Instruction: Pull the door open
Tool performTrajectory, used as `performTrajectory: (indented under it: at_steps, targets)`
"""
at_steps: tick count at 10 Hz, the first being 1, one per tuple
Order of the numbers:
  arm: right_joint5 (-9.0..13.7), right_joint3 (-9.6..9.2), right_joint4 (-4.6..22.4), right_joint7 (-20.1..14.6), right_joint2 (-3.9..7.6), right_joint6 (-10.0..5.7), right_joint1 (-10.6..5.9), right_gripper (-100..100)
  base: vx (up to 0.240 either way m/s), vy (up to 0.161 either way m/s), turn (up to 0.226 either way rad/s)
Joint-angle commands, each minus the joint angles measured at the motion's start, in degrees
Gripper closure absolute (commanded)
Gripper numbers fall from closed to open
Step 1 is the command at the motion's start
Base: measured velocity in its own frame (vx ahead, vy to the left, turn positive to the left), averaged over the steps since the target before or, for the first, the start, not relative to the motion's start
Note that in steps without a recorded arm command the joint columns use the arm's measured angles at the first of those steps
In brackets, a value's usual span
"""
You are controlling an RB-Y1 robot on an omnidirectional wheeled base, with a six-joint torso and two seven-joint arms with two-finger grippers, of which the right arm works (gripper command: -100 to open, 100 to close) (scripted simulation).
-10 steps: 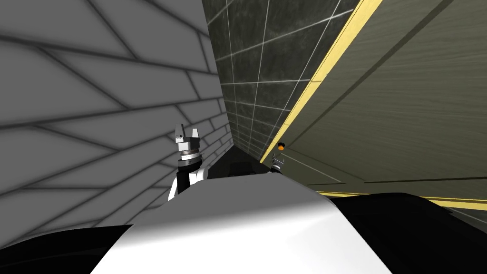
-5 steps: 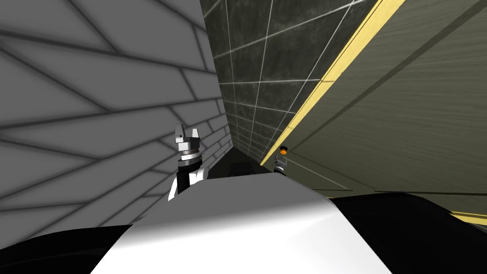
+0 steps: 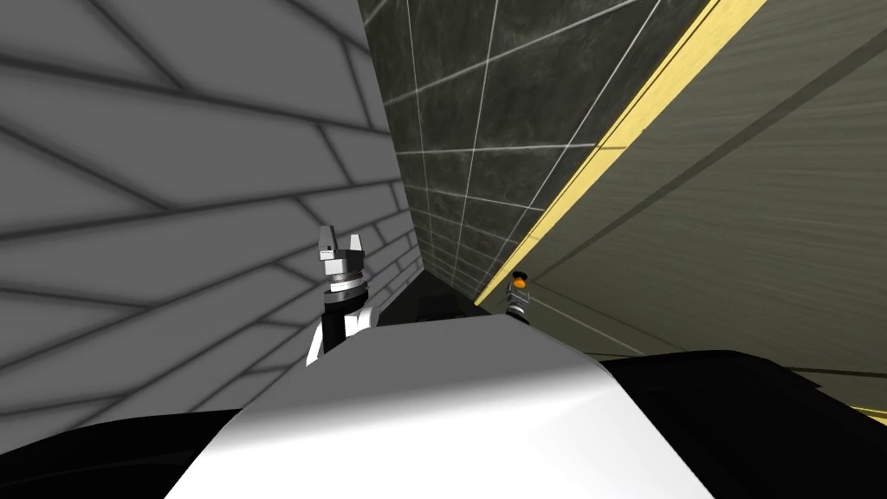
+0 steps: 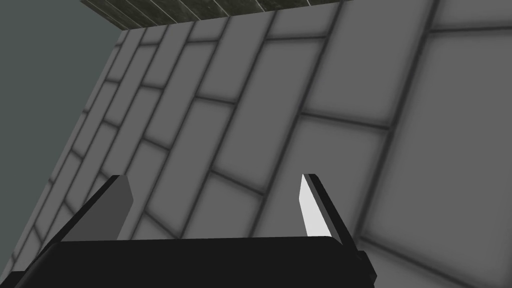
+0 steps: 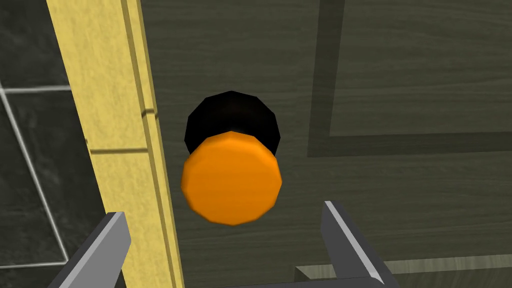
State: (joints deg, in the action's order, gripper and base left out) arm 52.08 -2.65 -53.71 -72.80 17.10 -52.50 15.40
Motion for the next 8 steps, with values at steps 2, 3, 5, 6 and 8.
performTrajectory:
  at_steps: [2, 3, 5, 6, 8]
  targets:
    - [-0.3, -0.26, 2.5, -3.6, 2.2, -0.53, -0.07, -100, 0.103, -0.001, -0.012]
    - [-0.4, -0.31, 3.1, -4.6, 2.92, -0.61, -0.03, -100, 0.094, 0.003, -0.013]
    - [-0.5, -0.39, 4.2, -6.5, 4.19, -0.75, 0.05, -100, 0.097, -0.006, -0.012]
    - [-0.5, -0.42, 4.6, -7.2, 4.68, -0.81, 0.08, -100, 0.096, -0.005, -0.006]
    - [-0.6, -0.49, 5.2, -7.7, 5.03, -0.96, -0.02, -100, 0.096, 0.001, -0.007]
